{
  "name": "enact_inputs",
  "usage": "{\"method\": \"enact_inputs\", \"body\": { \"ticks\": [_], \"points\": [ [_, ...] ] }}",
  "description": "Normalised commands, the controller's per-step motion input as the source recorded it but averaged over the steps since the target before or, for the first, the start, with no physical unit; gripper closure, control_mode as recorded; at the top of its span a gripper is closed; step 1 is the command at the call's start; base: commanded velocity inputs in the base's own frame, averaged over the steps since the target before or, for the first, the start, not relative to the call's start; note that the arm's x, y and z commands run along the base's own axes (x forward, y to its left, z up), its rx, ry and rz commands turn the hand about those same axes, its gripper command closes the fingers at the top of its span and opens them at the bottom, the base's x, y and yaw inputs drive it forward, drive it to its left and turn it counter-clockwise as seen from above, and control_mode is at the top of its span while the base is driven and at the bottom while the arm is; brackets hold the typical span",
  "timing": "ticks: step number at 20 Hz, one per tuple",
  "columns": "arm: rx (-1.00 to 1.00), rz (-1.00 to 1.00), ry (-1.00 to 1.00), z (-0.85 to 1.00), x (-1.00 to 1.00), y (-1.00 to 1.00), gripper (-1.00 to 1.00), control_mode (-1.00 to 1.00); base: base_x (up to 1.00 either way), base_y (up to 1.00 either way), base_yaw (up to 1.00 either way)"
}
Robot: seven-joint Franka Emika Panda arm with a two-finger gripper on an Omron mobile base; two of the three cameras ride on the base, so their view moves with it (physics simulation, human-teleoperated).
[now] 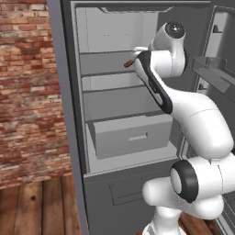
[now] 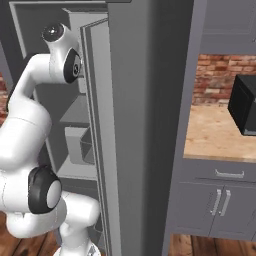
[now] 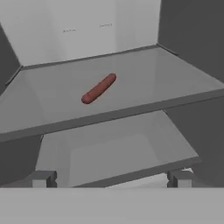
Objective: Retrieve the sausage and cheese from the fridge and place them on the cutting board on the counter.
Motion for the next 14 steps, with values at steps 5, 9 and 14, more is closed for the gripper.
{"method": "enact_inputs", "body": {
  "ticks": [5, 9, 14],
  "points": [
    [0.07, -0.08, 0.0, -0.14, 0.49, -0.01, -1.0, -1.0, 0.0, 0.0, 0.0],
    [0.0, -0.1, 0.01, -0.11, 0.56, 0.0, -1.0, -1.0, 0.0, 0.0, 0.0],
    [0.0, -0.07, 0.08, -0.29, 0.52, 0.0, -1.0, -1.0, 0.0, 0.0, 0.0]
  ]
}}
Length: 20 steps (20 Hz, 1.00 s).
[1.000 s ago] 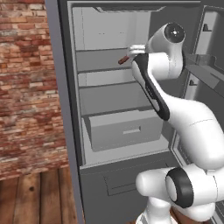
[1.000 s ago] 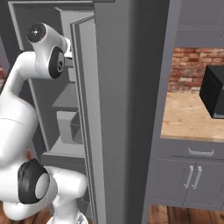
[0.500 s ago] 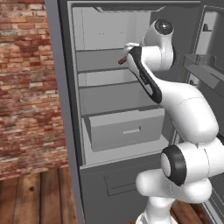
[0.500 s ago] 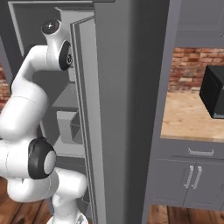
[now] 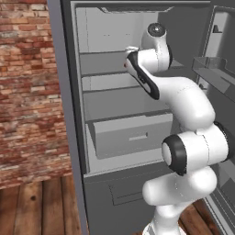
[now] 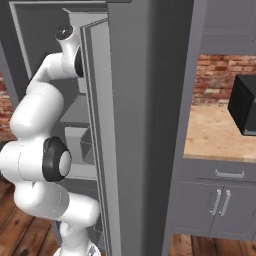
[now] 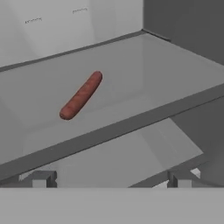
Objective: Retrieve the sausage and cheese from the fridge and place them on the cutting board on the counter.
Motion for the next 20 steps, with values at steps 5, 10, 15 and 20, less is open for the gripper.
{"method": "enact_inputs", "body": {
  "ticks": [5, 10, 15, 20],
  "points": [
    [0.0, 0.0, 0.03, -0.19, 0.45, 0.0, -1.0, -1.0, 0.0, 0.0, 0.0],
    [0.0, 0.0, 0.0, -0.05, 0.31, -0.01, -1.0, -1.0, 0.0, 0.0, 0.0],
    [0.0, 0.0, 0.02, -0.18, 0.16, 0.0, -1.0, -1.0, 0.0, 0.0, 0.0],
    [0.01, 0.0, 0.0, -0.05, 0.38, -0.02, -1.0, -1.0, 0.0, 0.0, 0.0]
  ]
}}
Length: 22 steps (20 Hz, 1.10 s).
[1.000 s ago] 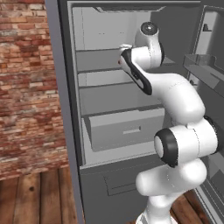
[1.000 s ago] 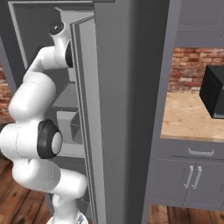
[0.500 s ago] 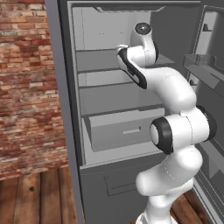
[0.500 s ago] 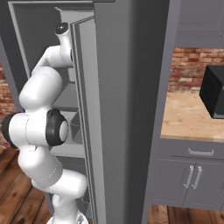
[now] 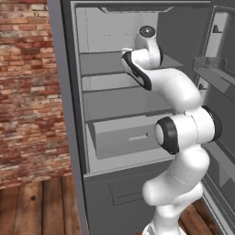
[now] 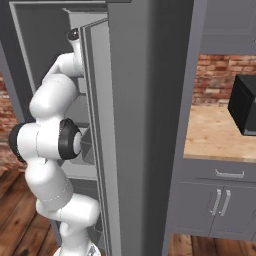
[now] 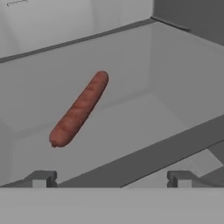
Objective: Retrieve the sausage and cheese from the fridge and place them on the cutting board on the counter.
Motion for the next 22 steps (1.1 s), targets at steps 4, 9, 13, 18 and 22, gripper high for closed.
{"method": "enact_inputs", "body": {
  "ticks": [4, 9, 13, 18, 22],
  "points": [
    [0.01, 0.0, 0.01, -0.02, 0.28, -0.03, -1.0, -1.0, 0.0, 0.0, 0.0],
    [0.01, 0.0, 0.07, -0.06, 0.29, 0.0, -1.0, -1.0, 0.0, 0.0, 0.0],
    [0.01, 0.0, 0.11, -0.04, 0.28, 0.0, -1.0, -1.0, 0.0, 0.0, 0.0],
    [0.03, 0.0, 0.03, -0.02, 0.3, 0.0, -1.0, -1.0, 0.0, 0.0, 0.0],
    [0.02, 0.0, 0.0, 0.02, 0.25, 0.0, -1.0, -1.0, 0.0, 0.0, 0.0]
  ]
}}
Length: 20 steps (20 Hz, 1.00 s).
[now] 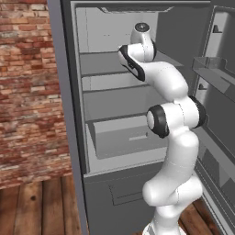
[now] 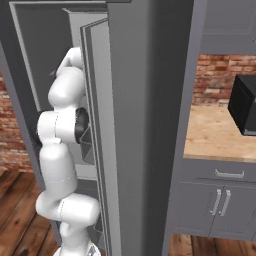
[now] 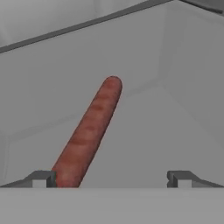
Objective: Retrieve the sausage and cheese from the fridge and place them on the cutting board on the counter.
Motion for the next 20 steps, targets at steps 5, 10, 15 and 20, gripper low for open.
{"method": "enact_inputs", "body": {
  "ticks": [5, 10, 15, 20],
  "points": [
    [0.03, 0.0, 0.0, 0.01, 0.27, 0.03, -1.0, -1.0, 0.0, 0.0, 0.0],
    [0.02, 0.0, 0.0, -0.21, 0.18, 0.07, -1.0, -1.0, 0.0, 0.0, 0.0],
    [0.0, 0.0, 0.0, -0.36, 0.19, 0.07, -1.0, -1.0, 0.0, 0.0, 0.0],
    [0.0, 0.0, 0.0, -0.25, 0.17, 0.02, -1.0, -1.0, 0.0, 0.0, 0.0]
  ]
}}
